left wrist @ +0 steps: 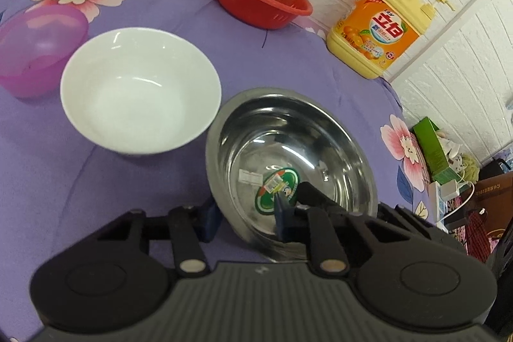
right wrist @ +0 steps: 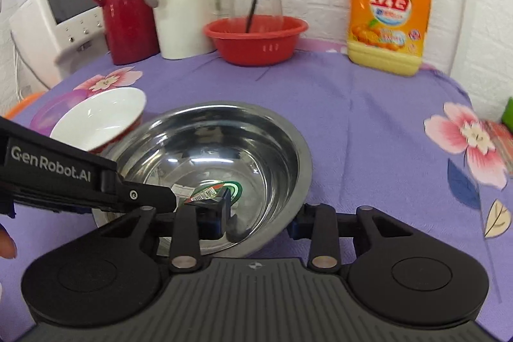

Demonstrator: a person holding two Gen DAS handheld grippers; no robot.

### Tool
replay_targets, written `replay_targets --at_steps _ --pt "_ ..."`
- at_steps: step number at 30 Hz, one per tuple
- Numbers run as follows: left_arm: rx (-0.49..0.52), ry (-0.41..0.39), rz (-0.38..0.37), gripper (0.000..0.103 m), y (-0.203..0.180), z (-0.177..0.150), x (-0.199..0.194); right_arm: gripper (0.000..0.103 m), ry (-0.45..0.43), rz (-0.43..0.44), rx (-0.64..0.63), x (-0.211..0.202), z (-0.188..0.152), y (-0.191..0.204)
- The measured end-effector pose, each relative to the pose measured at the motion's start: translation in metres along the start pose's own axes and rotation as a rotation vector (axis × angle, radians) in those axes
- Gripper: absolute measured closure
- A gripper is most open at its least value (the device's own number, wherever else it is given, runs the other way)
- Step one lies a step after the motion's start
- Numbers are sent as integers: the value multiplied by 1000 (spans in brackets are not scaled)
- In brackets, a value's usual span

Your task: Organize plates and bowls

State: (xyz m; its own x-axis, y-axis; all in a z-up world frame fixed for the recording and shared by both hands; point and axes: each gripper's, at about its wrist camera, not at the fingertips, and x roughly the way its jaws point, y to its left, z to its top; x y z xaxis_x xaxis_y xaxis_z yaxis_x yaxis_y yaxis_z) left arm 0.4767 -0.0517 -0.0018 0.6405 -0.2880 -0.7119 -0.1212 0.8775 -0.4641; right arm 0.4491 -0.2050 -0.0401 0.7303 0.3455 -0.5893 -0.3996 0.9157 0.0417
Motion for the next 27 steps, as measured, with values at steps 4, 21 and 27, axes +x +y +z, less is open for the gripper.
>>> replay_targets --at_steps 4,21,27 --pt "16 13 -35 86 5 -9 -26 39 -12 8 -25 -20 1 10" --pt "137 101 -103 86 36 -120 -129 19 7 -7 -72 -128 -84 92" --pt "160 120 -127 86 42 -150 -144 16 19 -16 -56 -150 -110 104"
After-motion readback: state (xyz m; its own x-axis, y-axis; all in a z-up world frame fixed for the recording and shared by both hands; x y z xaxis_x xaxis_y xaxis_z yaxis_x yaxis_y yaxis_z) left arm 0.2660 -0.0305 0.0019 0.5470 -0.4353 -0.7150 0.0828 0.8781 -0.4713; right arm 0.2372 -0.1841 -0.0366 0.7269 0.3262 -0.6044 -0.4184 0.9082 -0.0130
